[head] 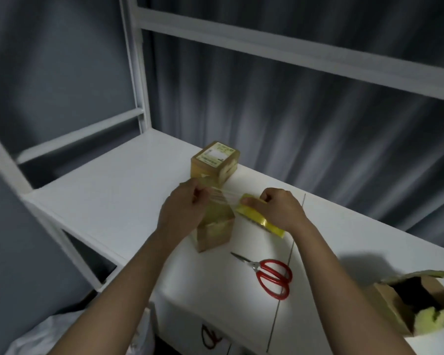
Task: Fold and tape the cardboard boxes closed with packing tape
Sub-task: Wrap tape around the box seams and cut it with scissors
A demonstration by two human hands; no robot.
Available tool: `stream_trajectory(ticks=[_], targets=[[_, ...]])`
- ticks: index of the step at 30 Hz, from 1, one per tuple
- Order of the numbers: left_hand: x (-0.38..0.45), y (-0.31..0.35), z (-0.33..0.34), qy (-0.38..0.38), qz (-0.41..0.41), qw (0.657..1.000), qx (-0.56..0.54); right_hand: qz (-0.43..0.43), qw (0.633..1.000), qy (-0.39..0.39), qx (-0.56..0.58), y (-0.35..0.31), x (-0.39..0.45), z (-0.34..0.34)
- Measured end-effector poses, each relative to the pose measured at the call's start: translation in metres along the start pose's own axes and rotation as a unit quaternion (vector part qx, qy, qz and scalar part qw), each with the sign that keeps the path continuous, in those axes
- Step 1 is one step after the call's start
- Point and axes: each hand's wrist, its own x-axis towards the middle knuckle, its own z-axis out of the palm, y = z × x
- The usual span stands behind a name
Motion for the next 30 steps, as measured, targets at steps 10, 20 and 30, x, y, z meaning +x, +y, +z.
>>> stream_trajectory(ticks=[10,20,30], targets=[[0.018,-0.034,-0.013,0.053,-0.086,0.994,-0.05,-0.021,0.994,-0.077,0.072,-0.029,0.02,-0.021],[-0.002,-0.051,-0.017,0.007,-0.162,0.976,-0.147,-0.118,0.991,-0.06,-0.016,-0.032,0.021,-0.022],[-0.018,-0.074,-0.011,0.063,-0.186,0.97,-0.14,-0.141,0.972,-0.103,-0.156,-0.05,0.036,-0.004]])
